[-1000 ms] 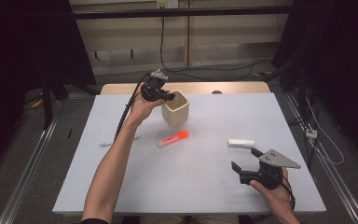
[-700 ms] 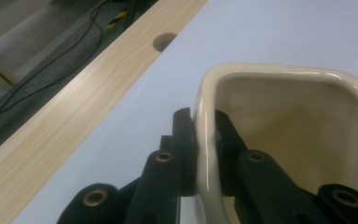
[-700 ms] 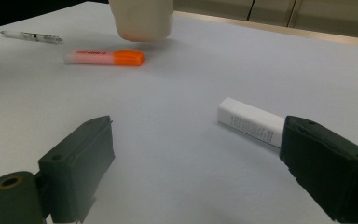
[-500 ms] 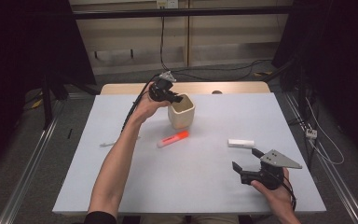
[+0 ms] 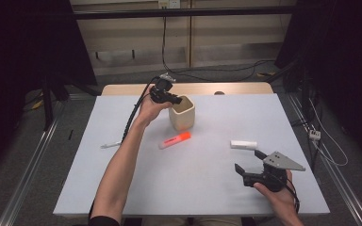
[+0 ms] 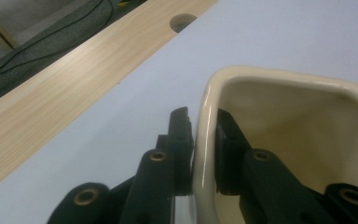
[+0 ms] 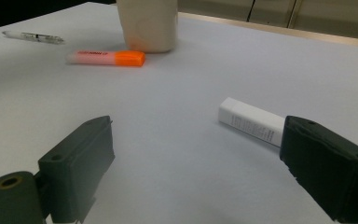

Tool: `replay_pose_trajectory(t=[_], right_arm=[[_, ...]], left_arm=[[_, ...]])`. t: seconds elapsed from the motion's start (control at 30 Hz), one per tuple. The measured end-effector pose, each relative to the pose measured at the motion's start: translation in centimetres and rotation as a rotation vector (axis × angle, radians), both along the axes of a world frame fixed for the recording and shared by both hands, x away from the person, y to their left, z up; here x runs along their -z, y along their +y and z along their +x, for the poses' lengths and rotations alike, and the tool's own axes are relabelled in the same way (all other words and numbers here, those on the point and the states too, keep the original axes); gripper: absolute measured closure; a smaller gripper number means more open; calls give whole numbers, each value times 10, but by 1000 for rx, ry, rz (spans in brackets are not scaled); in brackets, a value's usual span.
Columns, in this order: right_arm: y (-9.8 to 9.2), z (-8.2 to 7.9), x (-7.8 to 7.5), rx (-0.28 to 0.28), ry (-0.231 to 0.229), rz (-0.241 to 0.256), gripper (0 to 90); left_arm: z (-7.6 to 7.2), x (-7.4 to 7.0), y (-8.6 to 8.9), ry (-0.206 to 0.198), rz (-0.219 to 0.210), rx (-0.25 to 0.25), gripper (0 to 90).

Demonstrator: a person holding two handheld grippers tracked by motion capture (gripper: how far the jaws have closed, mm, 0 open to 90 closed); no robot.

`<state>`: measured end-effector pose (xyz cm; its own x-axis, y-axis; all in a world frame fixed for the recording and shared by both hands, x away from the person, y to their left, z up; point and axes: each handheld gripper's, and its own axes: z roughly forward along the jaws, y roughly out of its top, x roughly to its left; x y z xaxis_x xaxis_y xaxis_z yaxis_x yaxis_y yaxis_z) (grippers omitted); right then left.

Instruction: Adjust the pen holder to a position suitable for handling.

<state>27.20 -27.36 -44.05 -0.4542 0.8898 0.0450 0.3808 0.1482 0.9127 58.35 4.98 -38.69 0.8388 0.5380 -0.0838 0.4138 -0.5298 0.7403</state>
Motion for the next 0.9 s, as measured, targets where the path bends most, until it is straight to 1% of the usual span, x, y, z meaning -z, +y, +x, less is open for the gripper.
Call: replay_pose_trajectory(t=[0.03, 0.07, 0.1, 0.13, 0.17, 0.2, 0.23, 0.3, 0.37, 0.43, 0.53, 0.6, 0.67, 0.7, 0.73, 0.83, 0.9], right_arm=[[0, 0, 0, 0, 0, 0, 95], [0, 0, 0, 0, 0, 0, 94], [0, 0, 0, 0, 1, 1, 95], [0, 0, 0, 0, 0, 0, 95], [0, 0, 0, 1, 0, 0, 95], [0, 0, 0, 1, 0, -1, 95], [1, 0, 0, 0, 0, -2, 95], [1, 0, 0, -1, -1, -3, 94], [2, 0, 0, -3, -2, -4, 95], [2, -1, 0, -5, -5, -6, 94], [2, 0, 0, -3, -4, -8, 95], [3, 0, 0, -5, -3, -7, 95], [3, 0, 0, -6, -3, -9, 94], [3, 0, 0, -6, -3, -8, 95], [3, 0, 0, -7, -4, -9, 95], [2, 0, 0, -2, -3, -6, 95], [2, 0, 0, -4, -2, -8, 95]], left_arm=[[-1, -2, 0, 6, -7, -13, 764], [-3, -5, -1, 9, -6, -33, 728], [-4, -7, -1, 8, 2, -48, 675], [-6, -9, -1, 12, -5, -62, 650], [-8, -10, -1, 4, -5, -78, 646], [-10, -11, -1, -8, 10, -108, 613], [-12, -13, 0, -16, 12, -136, 578], [-15, -13, 3, 2, -13, -166, 560], [-18, -13, 5, 11, -9, -213, 533], [-20, -13, 8, 37, -19, -237, 533], [-23, -11, 7, 64, -2, -279, 534], [-25, -9, 5, 68, 3, -290, 553], [-27, -8, 4, 73, 32, -314, 577], [-28, -7, 4, 80, 17, -337, 590], [-29, -7, 4, 99, 10, -349, 590], [-31, -6, 2, 139, 7, -381, 589], [-32, -6, -1, 148, 22, -398, 592]])
